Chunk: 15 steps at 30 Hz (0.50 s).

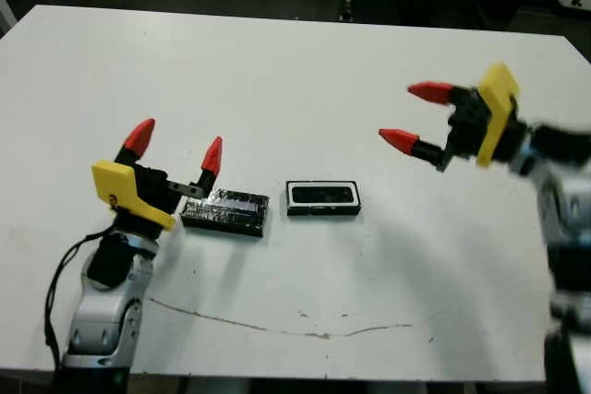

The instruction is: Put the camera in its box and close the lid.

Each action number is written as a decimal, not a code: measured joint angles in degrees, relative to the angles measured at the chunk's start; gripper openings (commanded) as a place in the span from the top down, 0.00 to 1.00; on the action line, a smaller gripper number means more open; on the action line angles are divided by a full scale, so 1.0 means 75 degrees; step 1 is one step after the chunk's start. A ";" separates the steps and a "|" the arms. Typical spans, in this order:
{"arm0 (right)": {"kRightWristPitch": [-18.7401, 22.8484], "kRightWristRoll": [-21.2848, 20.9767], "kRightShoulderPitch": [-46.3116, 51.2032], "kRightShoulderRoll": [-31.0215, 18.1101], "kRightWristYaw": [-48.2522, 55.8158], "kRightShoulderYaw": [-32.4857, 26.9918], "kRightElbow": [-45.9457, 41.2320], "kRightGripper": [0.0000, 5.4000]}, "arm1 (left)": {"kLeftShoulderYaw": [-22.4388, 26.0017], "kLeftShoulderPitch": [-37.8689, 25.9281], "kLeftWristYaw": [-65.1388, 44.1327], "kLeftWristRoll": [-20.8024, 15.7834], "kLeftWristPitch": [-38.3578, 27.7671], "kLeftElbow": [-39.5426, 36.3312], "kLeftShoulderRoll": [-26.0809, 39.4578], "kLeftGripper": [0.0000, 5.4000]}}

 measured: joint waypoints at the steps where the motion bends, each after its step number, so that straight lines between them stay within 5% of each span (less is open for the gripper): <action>1: -0.0009 0.0123 0.0506 0.0242 -0.0393 -0.0119 -0.0457 0.32 | 0.0047 -0.0078 -0.0195 -0.0110 0.0071 -0.0015 0.0198 0.00; 8: -0.0709 0.0672 0.2969 0.1248 -0.1679 -0.0496 -0.2000 0.51 | 0.0197 -0.0757 -0.1946 -0.0569 0.0609 0.0063 0.1805 0.00; 15: -0.1111 0.0712 0.3776 0.1657 -0.2590 -0.0473 -0.2288 0.71 | -0.0198 -0.2153 -0.4766 -0.0880 0.1199 0.1096 0.3471 0.00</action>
